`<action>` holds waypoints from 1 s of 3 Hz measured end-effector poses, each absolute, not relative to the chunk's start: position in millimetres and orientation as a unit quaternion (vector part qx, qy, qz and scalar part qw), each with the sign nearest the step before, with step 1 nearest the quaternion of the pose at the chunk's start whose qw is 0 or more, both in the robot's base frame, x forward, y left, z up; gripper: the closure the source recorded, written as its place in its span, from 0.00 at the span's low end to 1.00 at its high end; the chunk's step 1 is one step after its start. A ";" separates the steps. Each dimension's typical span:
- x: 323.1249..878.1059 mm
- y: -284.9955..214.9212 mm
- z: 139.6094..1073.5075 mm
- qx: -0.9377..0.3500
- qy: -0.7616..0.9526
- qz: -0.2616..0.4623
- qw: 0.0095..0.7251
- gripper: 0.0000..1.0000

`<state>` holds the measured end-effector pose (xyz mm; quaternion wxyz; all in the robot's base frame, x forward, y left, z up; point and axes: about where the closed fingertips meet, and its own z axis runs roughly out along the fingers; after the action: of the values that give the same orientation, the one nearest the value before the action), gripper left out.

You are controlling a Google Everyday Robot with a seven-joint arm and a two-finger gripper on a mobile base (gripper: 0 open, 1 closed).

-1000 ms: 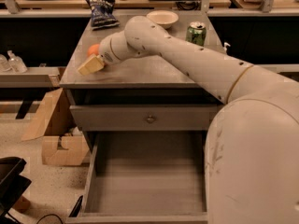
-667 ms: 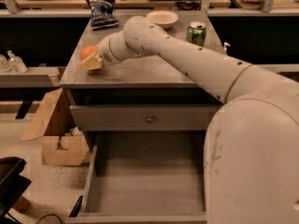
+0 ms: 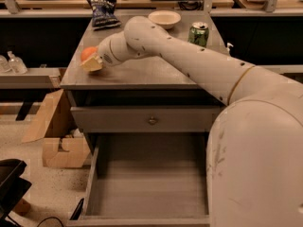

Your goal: Place orange into middle drawer

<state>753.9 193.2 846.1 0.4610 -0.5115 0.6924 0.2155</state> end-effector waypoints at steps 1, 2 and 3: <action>749.8 192.6 854.4 -0.518 0.687 0.214 0.463 1.00; 721.4 170.1 898.0 -0.512 0.668 0.198 0.502 1.00; 663.0 139.6 936.2 -0.487 0.657 0.186 0.545 1.00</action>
Offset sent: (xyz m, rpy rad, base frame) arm -0.1148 -0.1010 0.0884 0.0225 -0.1927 -0.0743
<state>663.0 139.6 936.2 0.5449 -0.4866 0.6570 0.1862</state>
